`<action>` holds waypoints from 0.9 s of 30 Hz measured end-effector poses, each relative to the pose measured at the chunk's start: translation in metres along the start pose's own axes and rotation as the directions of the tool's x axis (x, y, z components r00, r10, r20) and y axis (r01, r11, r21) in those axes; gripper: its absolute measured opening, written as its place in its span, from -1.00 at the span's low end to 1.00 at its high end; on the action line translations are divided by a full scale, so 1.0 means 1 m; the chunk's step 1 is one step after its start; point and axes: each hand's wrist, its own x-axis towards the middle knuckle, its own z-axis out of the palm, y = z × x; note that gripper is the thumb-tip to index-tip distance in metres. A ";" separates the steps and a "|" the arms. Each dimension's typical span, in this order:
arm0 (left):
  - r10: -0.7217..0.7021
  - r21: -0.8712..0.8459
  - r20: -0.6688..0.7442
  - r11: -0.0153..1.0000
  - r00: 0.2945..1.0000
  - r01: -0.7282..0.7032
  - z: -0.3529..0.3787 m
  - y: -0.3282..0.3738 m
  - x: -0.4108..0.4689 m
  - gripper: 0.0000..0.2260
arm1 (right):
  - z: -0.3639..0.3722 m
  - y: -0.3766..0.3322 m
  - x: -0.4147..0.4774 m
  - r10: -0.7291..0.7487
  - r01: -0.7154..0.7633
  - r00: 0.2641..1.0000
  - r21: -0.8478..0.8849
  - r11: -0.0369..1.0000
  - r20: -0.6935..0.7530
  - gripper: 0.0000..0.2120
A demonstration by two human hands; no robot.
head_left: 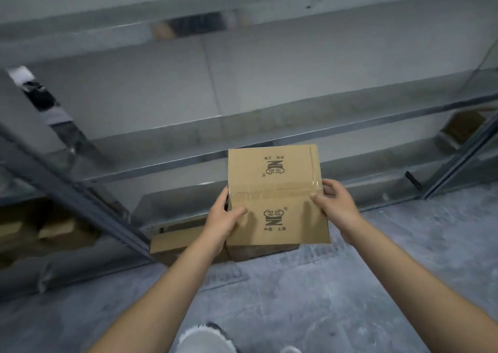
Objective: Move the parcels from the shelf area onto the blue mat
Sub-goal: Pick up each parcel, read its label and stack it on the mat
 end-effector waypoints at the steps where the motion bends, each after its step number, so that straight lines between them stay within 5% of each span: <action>1: -0.005 0.003 -0.037 1.000 0.999 0.005 -0.018 -0.006 -0.006 -0.50 | 0.016 -0.003 -0.003 -0.004 0.005 0.999 -0.019 1.000 0.043 -0.53; 6: -0.022 -0.024 -0.214 1.000 0.977 0.017 -0.112 -0.039 -0.038 -0.28 | 0.104 -0.027 -0.026 -0.046 0.078 0.976 -0.146 0.986 0.212 -0.49; 16: -0.090 -0.090 -0.519 0.995 0.850 0.050 -0.347 -0.157 -0.137 -0.22 | 0.363 -0.076 -0.132 -0.215 0.366 0.827 -0.208 0.907 0.519 -0.52; 27: -0.287 -0.316 -0.807 0.948 0.516 0.034 -0.587 -0.266 -0.294 -0.21 | 0.679 -0.092 -0.303 -0.224 0.522 0.470 -0.064 0.851 0.854 -0.50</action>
